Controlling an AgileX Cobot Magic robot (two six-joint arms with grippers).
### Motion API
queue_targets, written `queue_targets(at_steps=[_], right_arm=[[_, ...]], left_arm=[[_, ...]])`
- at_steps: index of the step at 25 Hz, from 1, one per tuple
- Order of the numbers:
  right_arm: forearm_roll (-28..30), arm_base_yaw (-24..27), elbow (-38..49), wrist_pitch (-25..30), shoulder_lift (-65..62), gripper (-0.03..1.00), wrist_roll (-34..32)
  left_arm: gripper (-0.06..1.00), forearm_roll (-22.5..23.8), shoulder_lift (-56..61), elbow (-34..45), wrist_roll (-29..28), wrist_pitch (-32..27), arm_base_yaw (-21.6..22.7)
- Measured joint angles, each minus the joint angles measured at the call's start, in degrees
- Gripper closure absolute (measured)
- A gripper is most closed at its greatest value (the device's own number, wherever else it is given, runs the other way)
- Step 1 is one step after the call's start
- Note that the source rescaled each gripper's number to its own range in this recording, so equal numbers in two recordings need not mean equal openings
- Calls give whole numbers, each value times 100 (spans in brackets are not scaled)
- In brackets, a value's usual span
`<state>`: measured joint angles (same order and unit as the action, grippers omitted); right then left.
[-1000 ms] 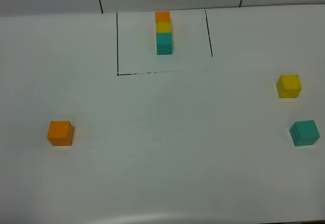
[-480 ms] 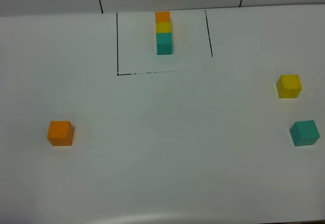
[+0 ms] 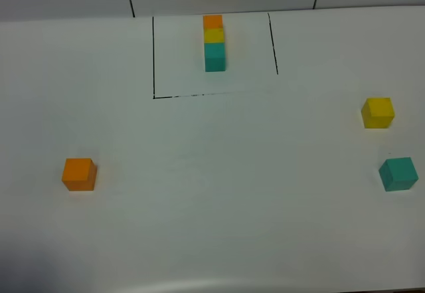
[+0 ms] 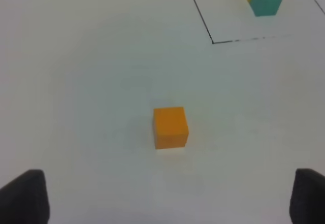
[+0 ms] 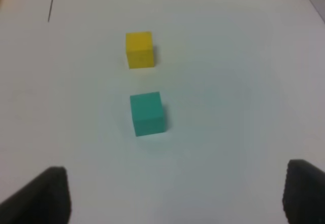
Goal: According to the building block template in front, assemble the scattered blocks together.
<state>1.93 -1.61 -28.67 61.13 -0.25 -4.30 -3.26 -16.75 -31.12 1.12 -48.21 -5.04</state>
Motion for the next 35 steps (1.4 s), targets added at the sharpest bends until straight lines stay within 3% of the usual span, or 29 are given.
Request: queue_targets(at_steps=[10, 19, 23, 28, 35], right_arm=[[0, 0, 0, 0, 0, 27, -6], [-4, 0, 0, 0, 0, 27, -6], [-4, 0, 0, 0, 0, 27, -6], [-4, 0, 0, 0, 0, 27, -6], [-4, 0, 0, 0, 0, 27, -6]], left_arm=[[-3, -510, -3793, -797, 307, 175, 0], [-1, -535, -6610, -1552, 18, 342, -113], [0, -267, -7444, -2012, -346, 354, -466], [2, 395, -8069, -2366, -1204, 360, -828], [4, 451, -8575, -2366, -1335, 766, -868]])
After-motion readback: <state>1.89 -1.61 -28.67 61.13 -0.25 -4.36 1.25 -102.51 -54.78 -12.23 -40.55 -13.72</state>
